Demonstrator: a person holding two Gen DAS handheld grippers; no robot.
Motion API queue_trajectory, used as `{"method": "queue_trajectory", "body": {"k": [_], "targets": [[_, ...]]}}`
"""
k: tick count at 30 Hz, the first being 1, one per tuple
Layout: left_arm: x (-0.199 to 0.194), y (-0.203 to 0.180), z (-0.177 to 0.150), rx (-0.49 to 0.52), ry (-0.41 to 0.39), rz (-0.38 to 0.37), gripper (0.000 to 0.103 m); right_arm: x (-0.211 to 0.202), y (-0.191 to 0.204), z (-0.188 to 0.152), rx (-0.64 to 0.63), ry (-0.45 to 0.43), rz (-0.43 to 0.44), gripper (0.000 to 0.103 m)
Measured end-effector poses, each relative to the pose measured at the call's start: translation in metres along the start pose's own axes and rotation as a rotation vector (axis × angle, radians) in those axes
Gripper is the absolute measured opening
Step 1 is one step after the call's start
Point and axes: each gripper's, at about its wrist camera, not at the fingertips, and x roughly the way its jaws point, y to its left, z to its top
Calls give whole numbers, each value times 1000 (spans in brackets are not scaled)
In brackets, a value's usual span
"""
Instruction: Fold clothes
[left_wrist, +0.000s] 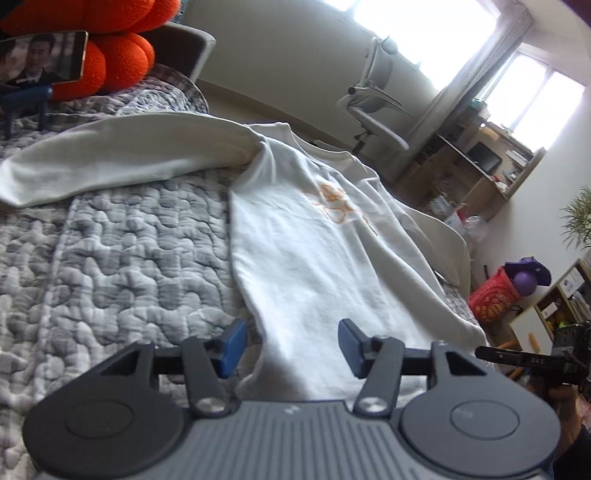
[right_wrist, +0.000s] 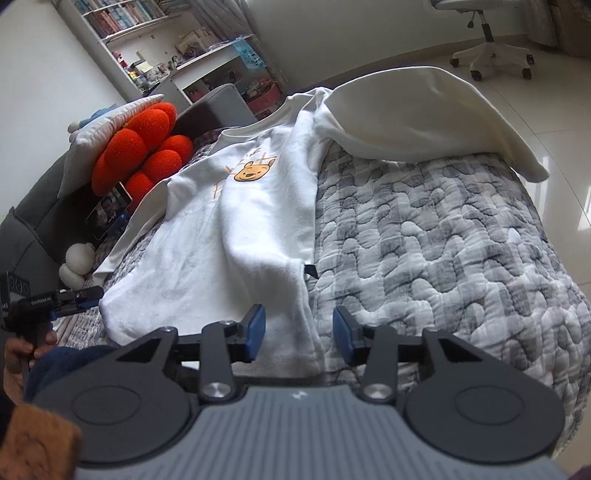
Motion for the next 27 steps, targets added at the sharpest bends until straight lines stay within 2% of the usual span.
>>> {"method": "queue_trajectory", "body": {"k": [1, 2, 3, 5, 9, 14, 16, 18, 21, 24, 27], "targets": [[4, 1, -1, -10, 9, -14, 38, 2, 3, -1, -27, 1, -1, 45], [8, 1, -1, -14, 20, -8, 21, 3, 7, -2, -59, -3, -14, 35], [11, 1, -2, -17, 32, -3, 4, 5, 9, -2, -65, 0, -18, 9], [10, -2, -1, -33, 44, 13, 4, 1, 7, 2, 4, -6, 32, 8], [-26, -21, 15, -53, 3, 6, 4, -31, 5, 21, 138, -106, 167, 7], [-72, -72, 17, 49, -20, 51, 4, -74, 18, 41, 206, -163, 266, 7], [-77, -75, 13, 44, -11, 64, 4, -77, 18, 41, 221, -152, 249, 7], [-66, -61, 14, 1, 9, 96, 4, -61, 9, 41, 263, -113, 201, 7], [-30, -27, 23, -106, 64, 131, 4, -37, -5, 40, 326, -54, 130, 8], [-4, -11, 31, -166, 87, 139, 6, -16, -21, 48, 358, -34, 74, 8], [11, -5, 31, -165, 116, 151, 8, -6, -34, 50, 391, -13, 51, 10]]}}
